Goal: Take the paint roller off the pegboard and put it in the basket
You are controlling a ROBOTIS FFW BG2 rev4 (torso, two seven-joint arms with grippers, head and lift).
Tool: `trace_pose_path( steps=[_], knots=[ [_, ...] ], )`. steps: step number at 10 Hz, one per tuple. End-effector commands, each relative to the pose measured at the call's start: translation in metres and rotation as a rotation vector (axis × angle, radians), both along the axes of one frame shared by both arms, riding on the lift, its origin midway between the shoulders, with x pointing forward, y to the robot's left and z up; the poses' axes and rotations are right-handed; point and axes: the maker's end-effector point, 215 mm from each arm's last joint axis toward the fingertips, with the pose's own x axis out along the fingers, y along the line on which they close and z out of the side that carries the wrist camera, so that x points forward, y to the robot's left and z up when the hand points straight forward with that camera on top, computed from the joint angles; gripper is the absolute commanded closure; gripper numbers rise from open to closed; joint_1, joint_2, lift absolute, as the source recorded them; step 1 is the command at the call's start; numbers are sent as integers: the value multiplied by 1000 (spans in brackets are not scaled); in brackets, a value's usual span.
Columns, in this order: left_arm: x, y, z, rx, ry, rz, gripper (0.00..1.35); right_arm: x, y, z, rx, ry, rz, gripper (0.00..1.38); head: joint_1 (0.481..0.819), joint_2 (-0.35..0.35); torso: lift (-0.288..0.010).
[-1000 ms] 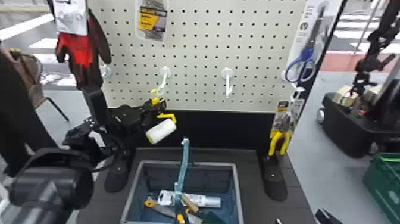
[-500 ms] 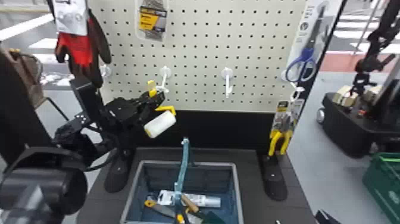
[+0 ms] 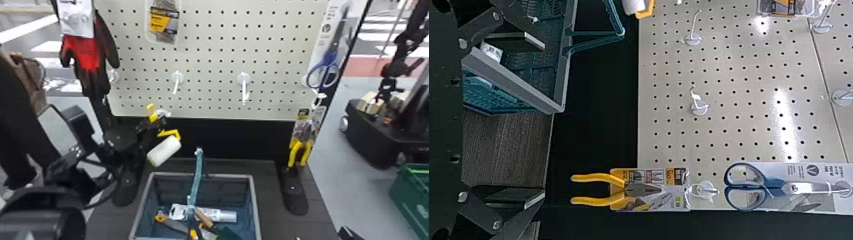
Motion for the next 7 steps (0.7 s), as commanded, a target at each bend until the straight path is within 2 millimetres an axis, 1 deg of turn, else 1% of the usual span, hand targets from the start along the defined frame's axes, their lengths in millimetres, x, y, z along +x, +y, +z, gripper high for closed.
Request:
trace_pose_path(
  steps=[1, 3, 5, 7],
  knots=[
    [-10, 17, -28, -36, 52, 48, 1211, -1, -1, 0, 0, 2, -1, 251, 549, 0, -100],
    [-20, 29, -46, -118, 88, 102, 1211, -2, 0, 0, -1, 5, 1, 251, 549, 0, -100],
    [-28, 30, -58, -215, 127, 134, 1211, -3, 0, 0, -2, 6, 2, 251, 549, 0, -100],
    [-33, 43, -70, -286, 159, 234, 1213, -3, 0, 2, -2, 3, 2, 251, 549, 0, -100]
  ],
)
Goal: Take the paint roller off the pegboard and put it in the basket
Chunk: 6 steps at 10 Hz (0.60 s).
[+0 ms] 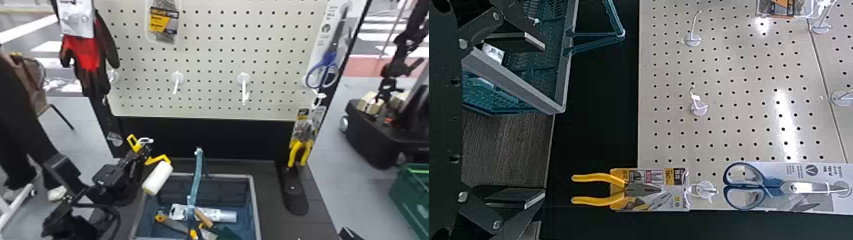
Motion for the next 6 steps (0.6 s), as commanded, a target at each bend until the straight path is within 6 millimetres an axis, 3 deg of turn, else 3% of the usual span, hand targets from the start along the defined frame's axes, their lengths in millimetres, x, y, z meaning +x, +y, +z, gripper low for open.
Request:
trace_pose_path(
  steps=[1, 4, 6],
  knots=[
    [-9, 3, -12, -65, 33, 46, 1213, 0, 0, 0, 0, 0, 0, 251, 549, 0, -100],
    [-24, 5, -47, -184, 132, 138, 1211, 0, 0, 1, 1, -2, 1, 251, 549, 0, -100],
    [-25, -21, -53, -212, 161, 101, 1213, 0, 0, 1, 1, -2, 1, 251, 549, 0, -100]
  ],
)
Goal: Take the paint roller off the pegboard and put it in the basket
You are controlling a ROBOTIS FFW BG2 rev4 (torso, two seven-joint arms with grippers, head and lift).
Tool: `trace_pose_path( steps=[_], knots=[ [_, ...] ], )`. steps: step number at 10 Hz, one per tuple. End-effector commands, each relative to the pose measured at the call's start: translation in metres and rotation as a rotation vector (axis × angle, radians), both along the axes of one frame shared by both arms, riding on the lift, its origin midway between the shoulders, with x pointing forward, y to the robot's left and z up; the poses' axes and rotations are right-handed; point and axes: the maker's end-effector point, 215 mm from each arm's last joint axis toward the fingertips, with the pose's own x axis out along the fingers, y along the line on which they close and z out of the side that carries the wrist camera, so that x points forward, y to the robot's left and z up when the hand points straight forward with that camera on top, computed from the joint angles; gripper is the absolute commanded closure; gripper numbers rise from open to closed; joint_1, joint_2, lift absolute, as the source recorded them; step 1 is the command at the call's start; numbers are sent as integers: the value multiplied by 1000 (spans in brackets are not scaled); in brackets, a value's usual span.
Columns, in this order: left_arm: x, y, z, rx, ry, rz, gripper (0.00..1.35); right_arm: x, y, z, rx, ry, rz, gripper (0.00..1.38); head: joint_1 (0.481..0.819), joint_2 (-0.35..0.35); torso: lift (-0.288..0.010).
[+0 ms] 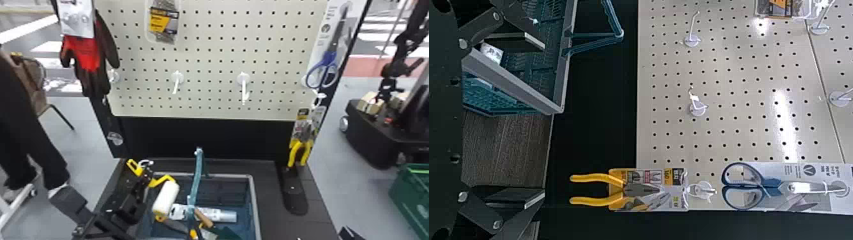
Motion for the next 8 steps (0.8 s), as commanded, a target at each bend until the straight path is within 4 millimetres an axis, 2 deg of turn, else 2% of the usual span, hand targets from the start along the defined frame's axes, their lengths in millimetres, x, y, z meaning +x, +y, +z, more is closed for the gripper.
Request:
trace_pose_path(
  steps=[1, 2, 3, 5, 6, 7, 8],
  knots=[
    [-1, -22, -3, -33, 10, -33, 1213, 1, 0, 1, 0, -2, 0, 251, 549, 0, -100],
    [-2, -29, -5, -49, 14, -39, 1211, 0, 0, -1, 1, 1, 1, 251, 549, 0, -100],
    [-3, -34, -4, -53, 5, -43, 1138, 0, 0, -1, 1, 1, 1, 251, 549, 0, -100],
    [-1, -32, 3, -13, -23, -48, 407, 0, 0, -1, 2, 1, 1, 251, 549, 0, -100],
    [0, -30, 3, -10, -24, -47, 110, 0, 0, -1, 2, 1, 1, 251, 549, 0, -100],
    [0, -27, 2, -15, -21, -40, 48, 0, 0, -1, 3, 1, 1, 251, 549, 0, -100],
    [-1, -25, 1, -16, -17, -37, 62, 0, 0, -1, 5, 4, 1, 251, 549, 0, -100]
  ],
)
